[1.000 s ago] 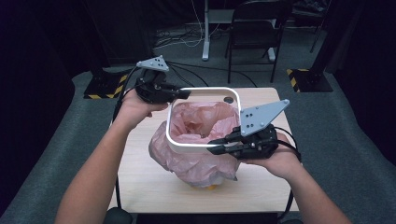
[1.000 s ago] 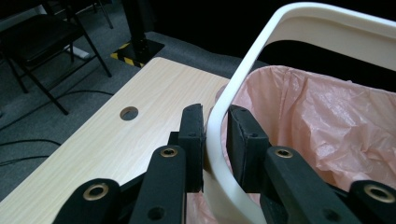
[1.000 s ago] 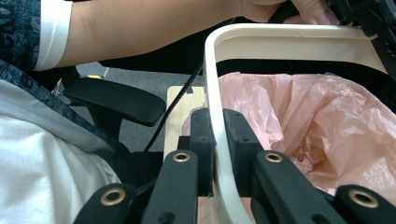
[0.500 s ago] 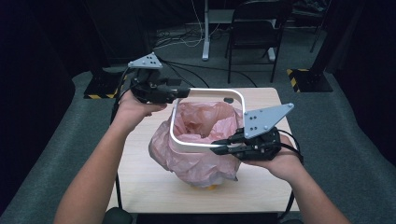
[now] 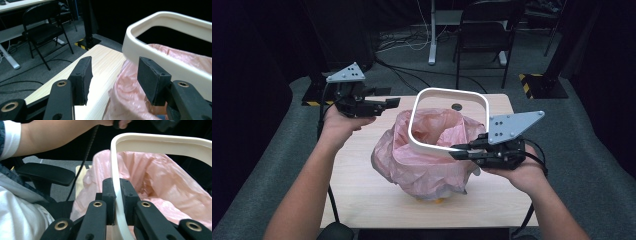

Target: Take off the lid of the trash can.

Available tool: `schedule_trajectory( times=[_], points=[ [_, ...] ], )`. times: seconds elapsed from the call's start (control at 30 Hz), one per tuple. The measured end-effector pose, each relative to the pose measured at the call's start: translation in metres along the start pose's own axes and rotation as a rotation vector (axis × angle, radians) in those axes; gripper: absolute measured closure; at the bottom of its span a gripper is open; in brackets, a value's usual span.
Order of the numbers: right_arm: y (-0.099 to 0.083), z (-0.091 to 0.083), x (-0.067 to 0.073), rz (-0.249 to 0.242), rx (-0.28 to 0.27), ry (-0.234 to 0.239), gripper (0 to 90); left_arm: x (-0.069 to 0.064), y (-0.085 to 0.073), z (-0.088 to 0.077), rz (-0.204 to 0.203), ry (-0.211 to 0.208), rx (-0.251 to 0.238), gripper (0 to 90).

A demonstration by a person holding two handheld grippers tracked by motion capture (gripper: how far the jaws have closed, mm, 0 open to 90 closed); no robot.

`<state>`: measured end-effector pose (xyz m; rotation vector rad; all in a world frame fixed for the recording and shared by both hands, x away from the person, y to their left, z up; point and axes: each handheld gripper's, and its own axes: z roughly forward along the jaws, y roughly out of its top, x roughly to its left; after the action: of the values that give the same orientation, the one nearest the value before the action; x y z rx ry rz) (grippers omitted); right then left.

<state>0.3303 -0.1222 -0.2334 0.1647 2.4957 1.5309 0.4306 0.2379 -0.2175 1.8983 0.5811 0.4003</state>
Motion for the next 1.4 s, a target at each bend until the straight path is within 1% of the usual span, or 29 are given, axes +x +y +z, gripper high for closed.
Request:
schedule_trajectory(
  times=[0.3, 0.43, 0.53, 0.67, 0.8, 1.0, 1.07, 1.17, 1.23, 1.33, 1.4],
  points=[
    [-0.009, -0.013, -0.008, 0.022, 0.004, -0.067, 83.4, -0.001, -0.015, -0.003, 0.0, 0.006, -0.001, 46.0],
    [-0.014, -0.019, -0.011, 0.035, 0.003, -0.1, 83.4, -0.004, -0.02, -0.005, 0.01, 0.005, -0.004, 46.1],
    [-0.017, -0.023, -0.014, 0.043, 0.005, -0.123, 83.4, -0.007, -0.023, -0.008, 0.025, 0.015, -0.003, 46.1],
    [-0.022, -0.027, -0.018, 0.055, 0.007, -0.154, 83.4, -0.01, -0.027, -0.009, 0.035, 0.011, 0.003, 46.1],
    [-0.027, -0.032, -0.023, 0.074, 0.006, -0.177, 83.5, -0.012, -0.033, -0.011, 0.029, 0.001, -0.014, 46.1],
    [-0.033, -0.037, -0.029, 0.088, 0.012, -0.223, 83.4, -0.012, -0.043, -0.01, 0.025, 0.005, -0.009, 46.0],
    [-0.035, -0.04, -0.03, 0.094, 0.013, -0.24, 83.5, -0.012, -0.045, -0.011, 0.017, 0.007, -0.015, 46.1],
    [-0.038, -0.043, -0.033, 0.101, 0.013, -0.263, 83.5, -0.013, -0.048, -0.011, 0.021, 0.011, -0.017, 45.9],
    [-0.04, -0.044, -0.034, 0.111, 0.013, -0.277, 83.5, -0.015, -0.05, -0.012, 0.022, 0.004, -0.023, 45.8],
    [-0.043, -0.046, -0.037, 0.126, 0.011, -0.296, 83.5, -0.02, -0.054, -0.013, 0.025, 0.002, -0.047, 45.7],
    [-0.044, -0.047, -0.039, 0.134, 0.018, -0.311, 83.5, -0.022, -0.057, -0.011, 0.03, -0.009, -0.052, 45.7]
  ],
)
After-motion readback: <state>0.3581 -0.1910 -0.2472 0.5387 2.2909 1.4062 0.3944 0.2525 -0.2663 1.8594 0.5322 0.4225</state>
